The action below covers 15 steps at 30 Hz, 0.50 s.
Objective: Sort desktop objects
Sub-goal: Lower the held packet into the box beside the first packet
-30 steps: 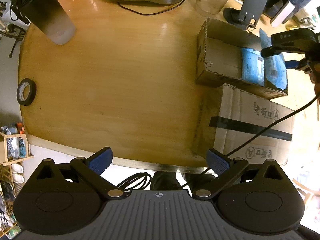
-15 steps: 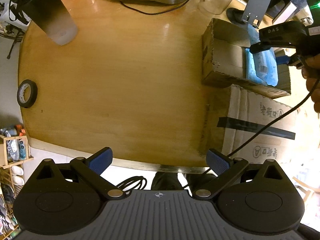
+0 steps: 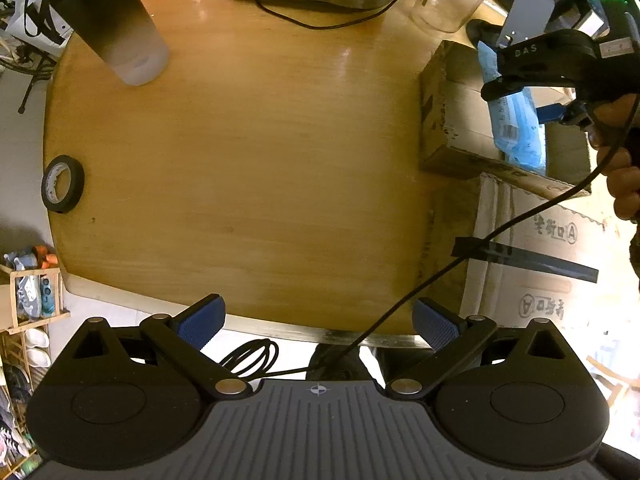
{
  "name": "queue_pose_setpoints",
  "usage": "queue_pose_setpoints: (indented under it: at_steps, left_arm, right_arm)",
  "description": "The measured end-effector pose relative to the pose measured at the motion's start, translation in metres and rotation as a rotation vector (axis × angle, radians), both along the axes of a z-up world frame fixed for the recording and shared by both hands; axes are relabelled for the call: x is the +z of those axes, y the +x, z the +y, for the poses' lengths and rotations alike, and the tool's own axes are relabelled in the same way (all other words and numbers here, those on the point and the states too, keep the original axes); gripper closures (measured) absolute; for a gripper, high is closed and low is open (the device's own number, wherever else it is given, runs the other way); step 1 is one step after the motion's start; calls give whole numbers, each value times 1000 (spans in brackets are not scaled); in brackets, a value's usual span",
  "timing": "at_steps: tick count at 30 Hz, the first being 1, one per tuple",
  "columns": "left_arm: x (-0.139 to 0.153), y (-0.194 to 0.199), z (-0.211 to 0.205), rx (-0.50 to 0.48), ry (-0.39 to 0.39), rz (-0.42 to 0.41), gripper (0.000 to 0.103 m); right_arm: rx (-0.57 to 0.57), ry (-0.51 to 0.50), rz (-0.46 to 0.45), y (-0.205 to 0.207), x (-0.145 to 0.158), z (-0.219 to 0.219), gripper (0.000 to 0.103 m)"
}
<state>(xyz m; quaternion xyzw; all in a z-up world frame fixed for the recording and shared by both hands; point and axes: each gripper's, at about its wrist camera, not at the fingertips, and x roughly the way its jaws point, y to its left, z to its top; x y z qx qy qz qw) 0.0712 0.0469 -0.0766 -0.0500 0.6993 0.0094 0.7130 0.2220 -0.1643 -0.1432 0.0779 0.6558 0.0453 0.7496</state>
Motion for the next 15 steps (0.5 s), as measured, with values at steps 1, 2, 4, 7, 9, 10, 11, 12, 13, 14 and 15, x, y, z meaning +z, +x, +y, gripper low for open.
queue_pose_setpoints:
  at_steps: [1,2,4,7,9,10,11,12,13,14,15]
  left_arm:
    - [0,0,1,2,1,0,0]
    - [-1,0,3,4,1,1,0]
    - [0,0,5,9,2,2,0]
    - [0,0,7,14,2,2,0]
    - [0,0,7,15,3,2,0]
    - [0,0,7,17,4,3,0]
    - [0,-1,8,17,5,3,0]
    - [0,-1,8,18,5,4,0]
    - [0,-1,9,19,6,5,0]
    - [-1,-1,9,20,6,6,0]
    - [-1,-1,9,22,7,7,0]
  right_arm:
    - [0,0,1,0,-1,2,44]
    - [0,0,2,0,-1,3,44]
    - [0,2,4,1,-3,6,44]
    - [0,4,10,2,-6,10,44]
    - [0,4,12,2,-7,12,44]
    - [-1,3,12,2,-8,12,44]
    - [-3,3,13,3,-8,13,44]
    - [-4,2,13,3,-9,14,44]
    - [-6,2,13,3,-9,14,44]
    - [-7,3,15,3,-10,14,44]
    - [-8,3,16,4,-11,15,44]
